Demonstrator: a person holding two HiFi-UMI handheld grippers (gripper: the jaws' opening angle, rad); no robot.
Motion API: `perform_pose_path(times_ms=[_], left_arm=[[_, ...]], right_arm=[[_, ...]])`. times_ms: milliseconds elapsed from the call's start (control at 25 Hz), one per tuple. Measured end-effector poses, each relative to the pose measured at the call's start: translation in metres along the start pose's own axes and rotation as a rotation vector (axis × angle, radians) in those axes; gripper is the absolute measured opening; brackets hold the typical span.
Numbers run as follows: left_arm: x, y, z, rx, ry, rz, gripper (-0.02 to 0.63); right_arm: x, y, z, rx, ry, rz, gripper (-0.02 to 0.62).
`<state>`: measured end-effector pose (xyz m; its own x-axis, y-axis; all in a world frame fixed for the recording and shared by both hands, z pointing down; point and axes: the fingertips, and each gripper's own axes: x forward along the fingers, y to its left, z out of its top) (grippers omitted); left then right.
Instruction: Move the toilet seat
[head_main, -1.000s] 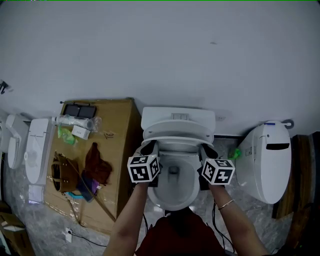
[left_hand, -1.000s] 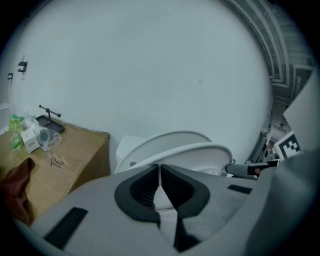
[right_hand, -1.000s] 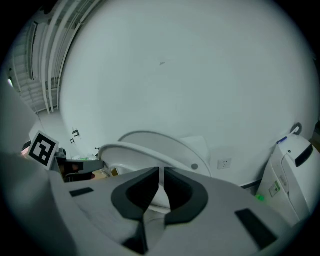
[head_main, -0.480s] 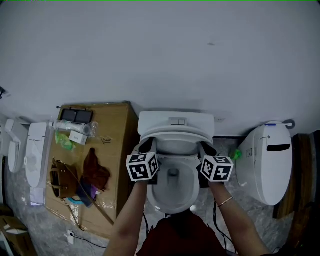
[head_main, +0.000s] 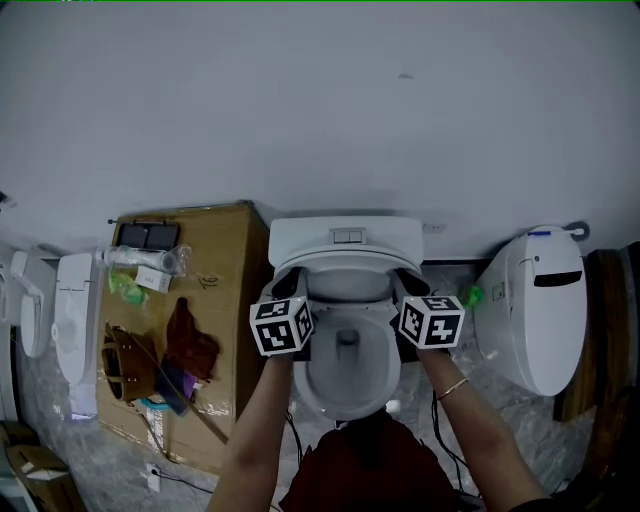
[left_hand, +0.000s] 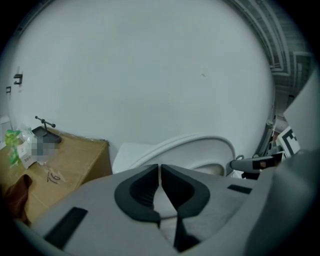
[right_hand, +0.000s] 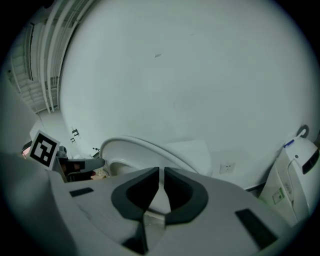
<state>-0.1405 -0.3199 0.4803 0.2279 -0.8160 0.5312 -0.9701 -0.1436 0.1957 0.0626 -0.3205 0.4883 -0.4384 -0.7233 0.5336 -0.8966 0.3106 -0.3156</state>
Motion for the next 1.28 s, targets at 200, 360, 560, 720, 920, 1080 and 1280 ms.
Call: perform_pose_path(times_ms=[200,360,560,720,920,1080,1280], left_arm=[[-0.028,-0.008,-0.01,-0.002,-0.028,-0.02,0.038],[-0.057,-0.016,-0.017,0.008,-0.062,-0.05,0.032],[-0.088,-0.028,-0.022,0.054,-0.088,-0.071,0.028],[-0.117,-0.039,-0.024,0.117,-0.108,-0.086,0.026],[-0.155,-0.048,-0.023,0.142,-0.151,-0.097,0.026],[-0.18,-0.052,-0.026,0.153,-0.167,-0.099,0.026],[-0.208,-0.06,-0.03,0.168,-0.192,-0.113,0.026]], right_arm=[[-0.03,0.013,0.004,0.036,-0.056,0.022,0.043],[-0.06,0.024,-0.003,0.035,-0.09,0.025,0.04],[-0.094,0.037,-0.014,0.026,-0.125,0.007,0.026],[-0.121,0.049,-0.024,0.019,-0.155,-0.005,0.017],[-0.154,0.069,-0.036,-0.001,-0.185,-0.006,0.017],[-0.179,0.082,-0.045,-0.007,-0.203,-0.01,0.015],[-0.201,0.094,-0.056,-0.029,-0.215,-0.019,0.015]])
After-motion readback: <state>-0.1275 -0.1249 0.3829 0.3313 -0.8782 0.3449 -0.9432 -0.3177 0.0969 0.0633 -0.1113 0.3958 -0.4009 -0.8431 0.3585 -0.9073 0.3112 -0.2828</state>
